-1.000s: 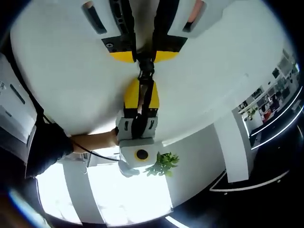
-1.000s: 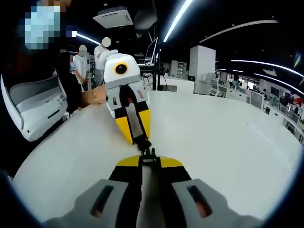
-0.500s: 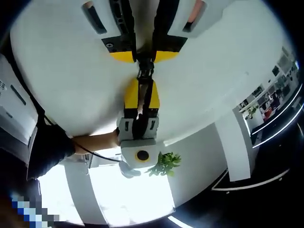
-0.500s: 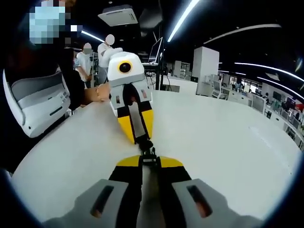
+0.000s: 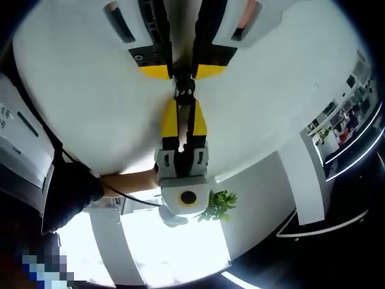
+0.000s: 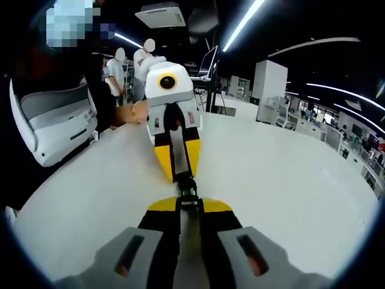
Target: Snap the two parts of the plastic buckle together until the buckle closes and remains connected.
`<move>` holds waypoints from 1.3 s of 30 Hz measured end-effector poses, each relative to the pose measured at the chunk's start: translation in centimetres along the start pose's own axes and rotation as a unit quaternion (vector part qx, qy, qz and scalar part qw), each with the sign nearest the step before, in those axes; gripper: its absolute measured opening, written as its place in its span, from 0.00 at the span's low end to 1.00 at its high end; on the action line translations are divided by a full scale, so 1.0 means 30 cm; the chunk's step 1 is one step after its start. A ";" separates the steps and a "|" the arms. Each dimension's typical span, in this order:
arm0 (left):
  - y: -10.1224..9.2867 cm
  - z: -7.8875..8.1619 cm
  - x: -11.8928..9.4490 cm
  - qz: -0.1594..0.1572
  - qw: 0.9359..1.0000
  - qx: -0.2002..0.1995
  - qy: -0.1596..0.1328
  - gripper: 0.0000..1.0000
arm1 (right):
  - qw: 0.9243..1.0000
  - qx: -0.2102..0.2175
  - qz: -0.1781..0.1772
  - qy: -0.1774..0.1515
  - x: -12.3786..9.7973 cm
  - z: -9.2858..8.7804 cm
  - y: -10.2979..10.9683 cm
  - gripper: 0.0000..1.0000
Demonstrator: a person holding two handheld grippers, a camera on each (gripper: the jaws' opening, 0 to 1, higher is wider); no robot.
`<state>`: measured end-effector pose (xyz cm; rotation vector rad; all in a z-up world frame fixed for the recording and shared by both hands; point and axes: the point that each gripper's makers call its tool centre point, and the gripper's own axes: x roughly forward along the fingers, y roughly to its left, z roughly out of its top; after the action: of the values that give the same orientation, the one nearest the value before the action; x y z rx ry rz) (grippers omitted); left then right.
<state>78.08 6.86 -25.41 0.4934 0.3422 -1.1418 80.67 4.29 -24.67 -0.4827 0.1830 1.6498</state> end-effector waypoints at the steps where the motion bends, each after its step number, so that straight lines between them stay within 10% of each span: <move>1: -0.001 0.000 0.000 -0.001 1.000 0.001 0.000 0.12 | 1.000 -0.001 0.000 0.000 -0.001 0.000 0.001 0.12; 25: -0.045 0.016 0.014 -0.033 0.999 0.020 0.002 0.12 | 0.997 -0.045 0.052 0.035 0.007 0.003 0.024 0.11; 39: 0.017 0.006 0.006 0.021 1.000 0.005 -0.006 0.17 | 1.000 0.009 -0.007 0.022 -0.011 -0.019 -0.028 0.12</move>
<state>78.62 6.78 -25.26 0.4999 0.3145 -1.1048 81.62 3.88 -24.91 -0.5046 0.2263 1.6245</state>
